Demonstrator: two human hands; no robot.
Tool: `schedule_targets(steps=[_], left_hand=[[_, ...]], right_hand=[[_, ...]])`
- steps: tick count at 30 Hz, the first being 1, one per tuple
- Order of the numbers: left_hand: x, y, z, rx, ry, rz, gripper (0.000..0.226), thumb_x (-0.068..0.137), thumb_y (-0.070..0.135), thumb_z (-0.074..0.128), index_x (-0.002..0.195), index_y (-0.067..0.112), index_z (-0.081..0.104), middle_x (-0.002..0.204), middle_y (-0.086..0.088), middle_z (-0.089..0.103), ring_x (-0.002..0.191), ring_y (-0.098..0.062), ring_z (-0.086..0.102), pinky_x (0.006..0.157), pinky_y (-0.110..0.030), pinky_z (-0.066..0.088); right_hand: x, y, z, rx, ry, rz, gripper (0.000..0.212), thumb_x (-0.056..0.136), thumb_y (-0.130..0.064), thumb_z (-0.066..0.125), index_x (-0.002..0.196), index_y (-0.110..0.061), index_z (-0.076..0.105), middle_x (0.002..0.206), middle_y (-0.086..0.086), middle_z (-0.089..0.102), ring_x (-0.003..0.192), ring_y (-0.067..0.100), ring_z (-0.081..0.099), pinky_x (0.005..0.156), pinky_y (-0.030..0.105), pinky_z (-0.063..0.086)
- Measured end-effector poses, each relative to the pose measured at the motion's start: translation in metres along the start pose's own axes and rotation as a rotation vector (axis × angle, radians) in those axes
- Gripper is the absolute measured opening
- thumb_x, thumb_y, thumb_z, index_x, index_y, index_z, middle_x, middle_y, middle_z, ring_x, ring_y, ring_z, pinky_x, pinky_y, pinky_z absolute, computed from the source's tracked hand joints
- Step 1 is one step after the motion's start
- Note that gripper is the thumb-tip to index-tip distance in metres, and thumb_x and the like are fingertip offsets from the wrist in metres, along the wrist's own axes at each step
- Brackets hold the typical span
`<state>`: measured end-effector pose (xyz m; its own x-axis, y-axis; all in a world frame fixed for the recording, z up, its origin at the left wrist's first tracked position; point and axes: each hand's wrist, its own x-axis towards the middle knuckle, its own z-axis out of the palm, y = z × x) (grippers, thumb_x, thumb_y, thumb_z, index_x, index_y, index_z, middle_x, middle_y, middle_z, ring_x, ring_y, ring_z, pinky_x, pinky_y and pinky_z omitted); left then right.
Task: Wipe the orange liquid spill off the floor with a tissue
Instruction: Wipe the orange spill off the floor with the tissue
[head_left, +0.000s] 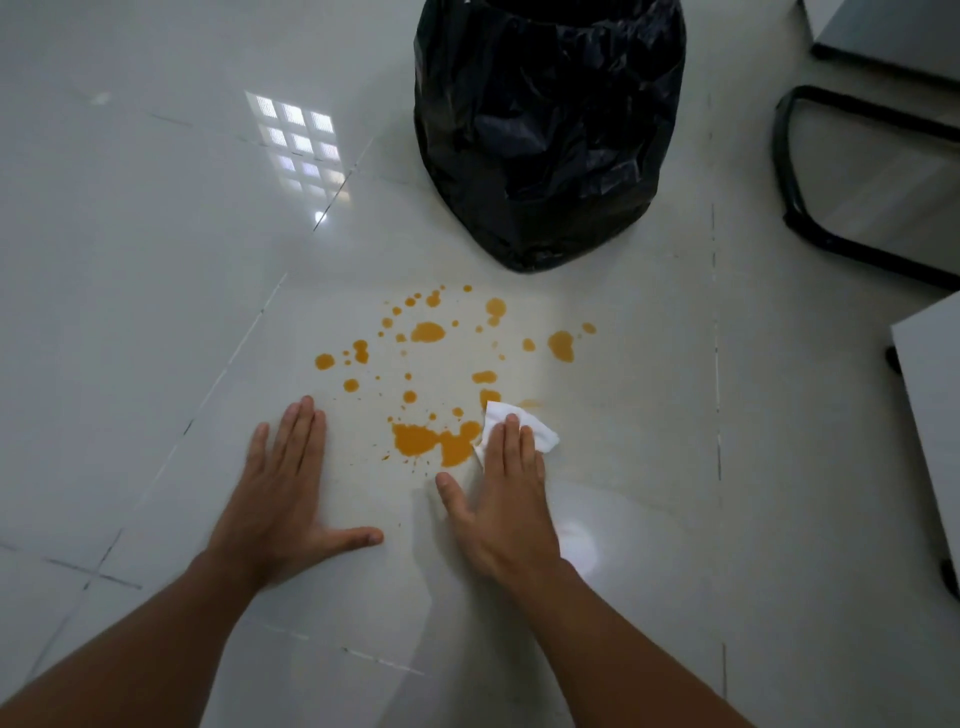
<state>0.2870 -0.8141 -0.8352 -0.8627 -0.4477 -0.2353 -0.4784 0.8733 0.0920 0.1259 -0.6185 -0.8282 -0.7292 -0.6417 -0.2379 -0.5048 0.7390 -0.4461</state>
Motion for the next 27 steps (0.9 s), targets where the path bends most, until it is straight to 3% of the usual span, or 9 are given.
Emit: schedule_targets(steps=[6, 17, 24, 27], left_hand=[[-0.001, 0.002, 0.001, -0.001, 0.001, -0.041, 0.144, 0.061, 0.102, 0.032, 0.153, -0.008, 0.015, 0.164, -0.024, 0.01, 0.153, -0.035, 0.01, 0.12, -0.058, 0.012], [0.0, 0.001, 0.001, -0.012, 0.002, -0.025, 0.144, 0.062, 0.102, 0.033, 0.153, -0.008, 0.016, 0.164, -0.023, 0.01, 0.153, -0.033, 0.009, 0.12, -0.061, 0.015], [-0.001, -0.004, -0.003, -0.055, -0.017, -0.007, 0.151, 0.055, 0.105, 0.036, 0.155, -0.004, 0.002, 0.165, -0.018, -0.007, 0.154, -0.028, -0.01, 0.122, -0.056, 0.003], [-0.004, -0.006, -0.002, -0.087, 0.011, -0.037, 0.153, 0.054, 0.105, 0.039, 0.155, -0.004, 0.001, 0.166, -0.018, -0.007, 0.154, -0.028, -0.01, 0.123, -0.05, 0.001]], right_hand=[[-0.013, 0.026, -0.008, -0.184, 0.023, -0.093, 0.098, 0.087, -0.08, 0.018, 0.156, -0.017, -0.009, 0.164, -0.002, -0.016, 0.15, 0.013, -0.016, 0.121, 0.033, -0.004], [0.024, 0.014, -0.003, -0.054, 0.02, -0.026, 0.105, 0.083, -0.083, 0.012, 0.154, -0.011, -0.015, 0.163, 0.006, -0.02, 0.148, 0.019, -0.023, 0.121, 0.039, -0.01], [0.032, 0.0, -0.001, -0.078, -0.022, -0.176, 0.102, 0.086, -0.081, 0.015, 0.156, -0.011, -0.01, 0.164, 0.006, -0.015, 0.15, 0.018, -0.018, 0.121, 0.038, -0.01], [0.036, -0.01, 0.0, -0.064, -0.085, -0.264, 0.102, 0.085, -0.081, 0.014, 0.156, -0.012, -0.01, 0.164, 0.004, -0.016, 0.149, 0.015, -0.02, 0.122, 0.039, -0.008]])
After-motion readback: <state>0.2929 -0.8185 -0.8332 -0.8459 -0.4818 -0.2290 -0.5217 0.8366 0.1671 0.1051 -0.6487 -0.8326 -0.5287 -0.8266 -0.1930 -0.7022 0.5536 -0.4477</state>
